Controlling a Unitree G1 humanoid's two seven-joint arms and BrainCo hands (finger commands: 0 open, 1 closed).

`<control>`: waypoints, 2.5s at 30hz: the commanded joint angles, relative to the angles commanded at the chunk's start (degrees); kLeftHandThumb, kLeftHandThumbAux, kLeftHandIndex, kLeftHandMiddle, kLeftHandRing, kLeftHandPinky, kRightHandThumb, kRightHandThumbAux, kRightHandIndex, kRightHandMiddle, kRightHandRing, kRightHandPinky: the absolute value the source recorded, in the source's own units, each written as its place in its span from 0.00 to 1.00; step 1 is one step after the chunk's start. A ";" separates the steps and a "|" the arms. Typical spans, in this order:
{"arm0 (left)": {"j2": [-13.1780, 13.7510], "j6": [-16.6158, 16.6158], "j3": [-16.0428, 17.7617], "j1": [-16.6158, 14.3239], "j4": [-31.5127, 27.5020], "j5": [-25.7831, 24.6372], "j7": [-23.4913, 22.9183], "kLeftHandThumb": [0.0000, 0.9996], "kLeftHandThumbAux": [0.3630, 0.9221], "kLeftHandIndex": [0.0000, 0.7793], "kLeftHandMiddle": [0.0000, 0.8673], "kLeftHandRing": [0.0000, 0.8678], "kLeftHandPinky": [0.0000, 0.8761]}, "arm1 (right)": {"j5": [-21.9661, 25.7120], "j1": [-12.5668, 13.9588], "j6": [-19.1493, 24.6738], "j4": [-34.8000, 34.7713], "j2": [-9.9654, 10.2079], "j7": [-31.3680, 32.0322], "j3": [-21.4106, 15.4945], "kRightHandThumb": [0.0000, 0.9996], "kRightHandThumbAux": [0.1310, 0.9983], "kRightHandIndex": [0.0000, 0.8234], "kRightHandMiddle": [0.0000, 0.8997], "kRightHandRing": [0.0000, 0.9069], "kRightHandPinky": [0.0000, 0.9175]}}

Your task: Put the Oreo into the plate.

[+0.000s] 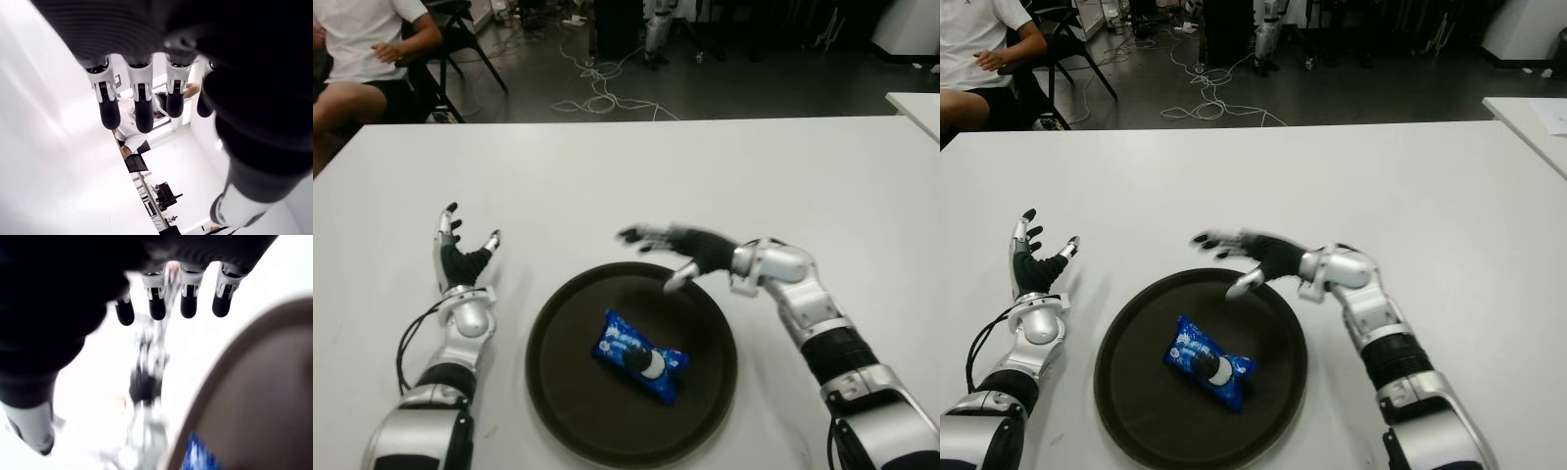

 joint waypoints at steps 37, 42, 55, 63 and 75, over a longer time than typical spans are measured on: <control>0.07 -0.27 0.37 -0.14 0.38 -0.79 -1.11 0.25 0.78 0.16 0.11 0.13 0.19 | -13.89 -10.17 -18.74 32.31 -2.73 -46.71 -8.89 0.00 0.67 0.04 0.04 0.00 0.00; 0.20 -0.56 0.17 -0.04 0.21 -0.35 -1.09 0.25 0.77 0.15 0.11 0.13 0.20 | -16.23 -10.41 -19.28 37.30 -3.90 -52.13 -8.49 0.00 0.68 0.04 0.04 0.00 0.00; 0.46 -0.79 0.06 0.44 -0.25 -0.52 -1.99 0.20 0.77 0.15 0.12 0.14 0.17 | -18.11 -11.07 -16.89 40.61 -3.27 -59.07 -8.59 0.00 0.65 0.07 0.05 0.01 0.00; 0.40 -0.68 0.86 0.43 0.04 -1.28 -2.92 0.23 0.76 0.16 0.10 0.11 0.16 | -17.69 -11.36 -14.46 41.55 -2.51 -60.88 -9.24 0.00 0.63 0.09 0.05 0.02 0.02; 0.50 -0.82 0.59 0.69 -0.09 -0.58 -2.08 0.22 0.75 0.15 0.11 0.12 0.15 | -17.81 -11.29 -13.00 41.72 -2.20 -62.69 -9.21 0.00 0.62 0.09 0.05 0.02 0.01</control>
